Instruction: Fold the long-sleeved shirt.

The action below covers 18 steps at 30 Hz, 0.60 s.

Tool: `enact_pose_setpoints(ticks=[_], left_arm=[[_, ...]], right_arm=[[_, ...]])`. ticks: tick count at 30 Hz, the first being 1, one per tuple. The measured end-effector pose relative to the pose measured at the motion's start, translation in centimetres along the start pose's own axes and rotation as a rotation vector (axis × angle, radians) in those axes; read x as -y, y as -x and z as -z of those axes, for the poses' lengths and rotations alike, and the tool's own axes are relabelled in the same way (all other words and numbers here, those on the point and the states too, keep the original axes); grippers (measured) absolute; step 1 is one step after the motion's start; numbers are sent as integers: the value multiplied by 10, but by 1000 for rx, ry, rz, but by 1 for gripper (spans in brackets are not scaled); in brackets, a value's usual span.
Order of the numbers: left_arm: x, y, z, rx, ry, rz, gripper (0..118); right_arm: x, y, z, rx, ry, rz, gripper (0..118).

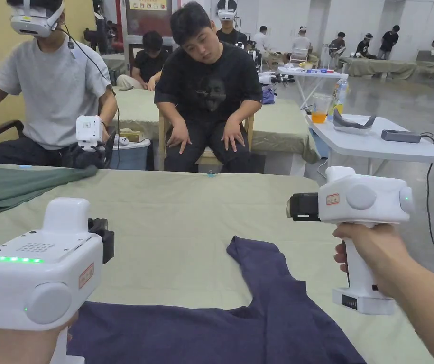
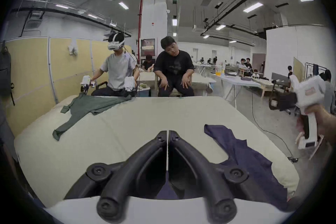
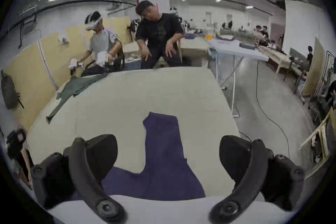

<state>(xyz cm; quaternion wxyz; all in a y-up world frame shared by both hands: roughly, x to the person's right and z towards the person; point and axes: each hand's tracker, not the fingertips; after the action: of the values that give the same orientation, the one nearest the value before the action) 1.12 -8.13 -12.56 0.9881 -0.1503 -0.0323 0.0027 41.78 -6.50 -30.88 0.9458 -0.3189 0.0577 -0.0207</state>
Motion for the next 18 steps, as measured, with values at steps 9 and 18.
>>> enact_pose_setpoints(ticks=[9,18], left_arm=[[39,27,61,-10,50,1,4],[87,44,124,-25,154,-50,4]], right_arm=[[-39,-9,193,-76,340,-58,118],[-23,-1,314,-127,507,-128,115]])
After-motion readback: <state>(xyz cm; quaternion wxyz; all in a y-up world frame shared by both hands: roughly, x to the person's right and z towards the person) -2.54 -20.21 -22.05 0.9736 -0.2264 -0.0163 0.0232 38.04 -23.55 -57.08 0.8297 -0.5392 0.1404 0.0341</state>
